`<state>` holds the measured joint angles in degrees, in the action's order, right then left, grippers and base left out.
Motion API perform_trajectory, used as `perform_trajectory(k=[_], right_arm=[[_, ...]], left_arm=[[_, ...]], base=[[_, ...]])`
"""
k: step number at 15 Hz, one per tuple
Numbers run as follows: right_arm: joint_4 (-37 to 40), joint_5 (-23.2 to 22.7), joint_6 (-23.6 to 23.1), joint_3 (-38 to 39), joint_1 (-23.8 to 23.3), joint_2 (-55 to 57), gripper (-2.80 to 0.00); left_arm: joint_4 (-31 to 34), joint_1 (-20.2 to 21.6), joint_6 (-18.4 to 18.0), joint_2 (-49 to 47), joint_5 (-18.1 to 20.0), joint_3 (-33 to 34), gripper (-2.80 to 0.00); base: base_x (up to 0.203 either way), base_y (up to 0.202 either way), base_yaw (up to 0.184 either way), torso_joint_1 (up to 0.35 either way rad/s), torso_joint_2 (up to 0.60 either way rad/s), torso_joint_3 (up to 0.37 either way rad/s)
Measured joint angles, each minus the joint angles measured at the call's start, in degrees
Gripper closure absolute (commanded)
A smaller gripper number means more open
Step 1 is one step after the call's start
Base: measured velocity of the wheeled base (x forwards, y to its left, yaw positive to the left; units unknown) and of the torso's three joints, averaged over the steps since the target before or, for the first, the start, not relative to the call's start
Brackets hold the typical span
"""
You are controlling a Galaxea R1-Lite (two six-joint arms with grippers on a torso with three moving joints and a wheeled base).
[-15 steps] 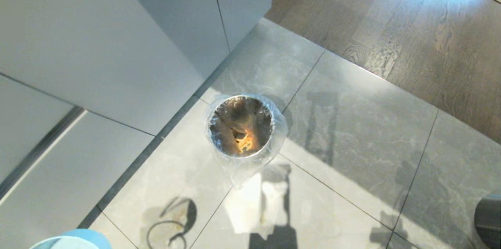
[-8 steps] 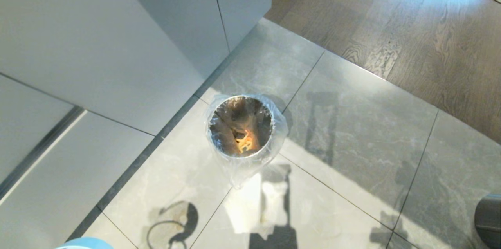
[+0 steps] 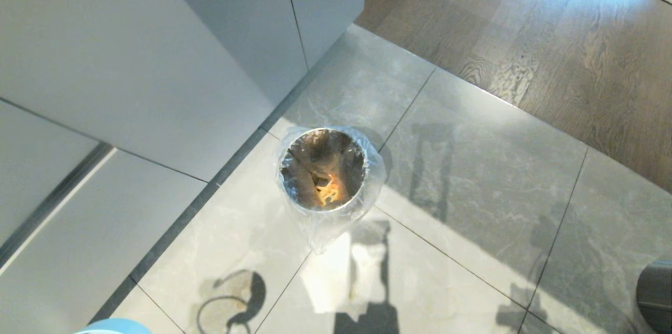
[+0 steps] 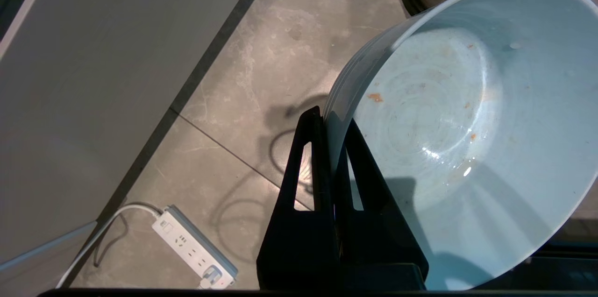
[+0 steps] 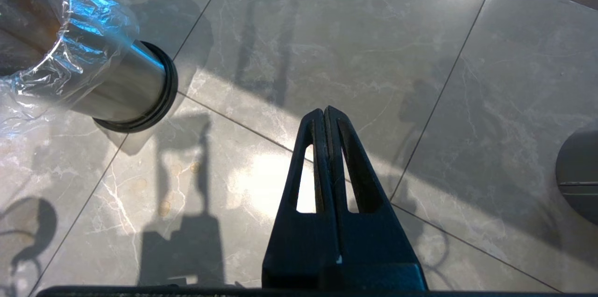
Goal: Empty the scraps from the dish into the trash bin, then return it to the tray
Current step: Put the bowl back to the table
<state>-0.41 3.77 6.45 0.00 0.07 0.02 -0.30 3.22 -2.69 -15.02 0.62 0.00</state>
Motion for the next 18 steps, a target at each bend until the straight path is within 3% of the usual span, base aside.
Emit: perform_trajectory(k=[18], right_arm=[[-0.01, 0.0, 0.0, 0.0, 0.0, 0.0, 0.0]], left_arm=[[-0.02, 0.0, -0.02, -0.09, 0.0, 0.0, 0.0]], base=[[0.0, 0.0, 0.0, 0.0, 0.0, 0.0]])
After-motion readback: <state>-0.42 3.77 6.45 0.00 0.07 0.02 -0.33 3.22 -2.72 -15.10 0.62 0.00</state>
